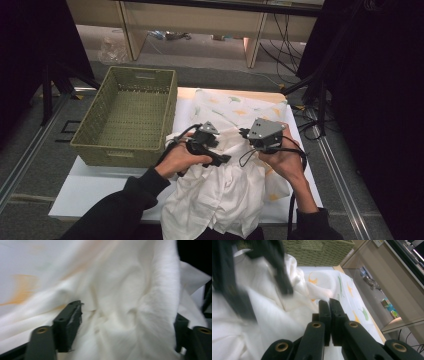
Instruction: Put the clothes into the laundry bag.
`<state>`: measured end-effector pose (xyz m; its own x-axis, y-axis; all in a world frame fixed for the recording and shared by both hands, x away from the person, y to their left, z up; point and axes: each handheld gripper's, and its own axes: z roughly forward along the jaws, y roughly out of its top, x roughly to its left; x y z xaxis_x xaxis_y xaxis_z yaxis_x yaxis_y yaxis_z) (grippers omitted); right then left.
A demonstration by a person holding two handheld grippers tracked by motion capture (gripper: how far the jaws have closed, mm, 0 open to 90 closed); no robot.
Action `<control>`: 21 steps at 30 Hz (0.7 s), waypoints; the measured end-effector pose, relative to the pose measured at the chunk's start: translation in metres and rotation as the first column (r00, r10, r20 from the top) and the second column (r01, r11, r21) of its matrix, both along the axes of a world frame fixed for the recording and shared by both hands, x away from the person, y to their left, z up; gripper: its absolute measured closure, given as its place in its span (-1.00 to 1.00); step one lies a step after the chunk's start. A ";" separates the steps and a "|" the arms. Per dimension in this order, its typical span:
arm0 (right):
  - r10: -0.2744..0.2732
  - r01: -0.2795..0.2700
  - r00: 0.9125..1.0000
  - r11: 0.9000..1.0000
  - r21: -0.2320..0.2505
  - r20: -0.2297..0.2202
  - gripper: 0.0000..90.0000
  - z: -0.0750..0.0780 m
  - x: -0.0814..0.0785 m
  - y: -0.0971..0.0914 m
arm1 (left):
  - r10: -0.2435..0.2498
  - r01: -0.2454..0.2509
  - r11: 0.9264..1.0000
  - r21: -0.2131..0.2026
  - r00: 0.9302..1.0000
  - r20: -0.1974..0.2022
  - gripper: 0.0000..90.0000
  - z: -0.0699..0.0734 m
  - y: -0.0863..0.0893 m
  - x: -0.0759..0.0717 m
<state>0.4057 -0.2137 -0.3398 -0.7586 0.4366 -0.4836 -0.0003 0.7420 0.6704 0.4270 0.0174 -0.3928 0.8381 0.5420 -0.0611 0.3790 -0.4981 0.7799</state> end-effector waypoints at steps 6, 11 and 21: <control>0.007 -0.007 1.000 1.000 -0.008 -0.010 1.00 -0.003 0.000 0.004 | 0.080 -0.082 0.993 0.082 0.996 0.025 -0.66 -0.012 0.017 0.012; 0.007 -0.007 1.000 1.000 -0.011 -0.014 1.00 -0.003 0.000 0.005 | 0.093 -0.090 0.990 0.108 0.995 -0.023 -0.77 -0.038 0.009 0.022; 0.020 -0.021 1.000 1.000 -0.014 -0.003 1.00 -0.004 0.002 0.005 | -0.131 0.105 0.988 -0.116 0.960 -0.247 0.61 -0.039 0.007 0.009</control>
<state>0.4082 -0.2092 -0.3441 -0.7690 0.4140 -0.4871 -0.0133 0.7514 0.6598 0.4364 0.0240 -0.4313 0.8460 0.4203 -0.3281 0.5133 -0.4753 0.7146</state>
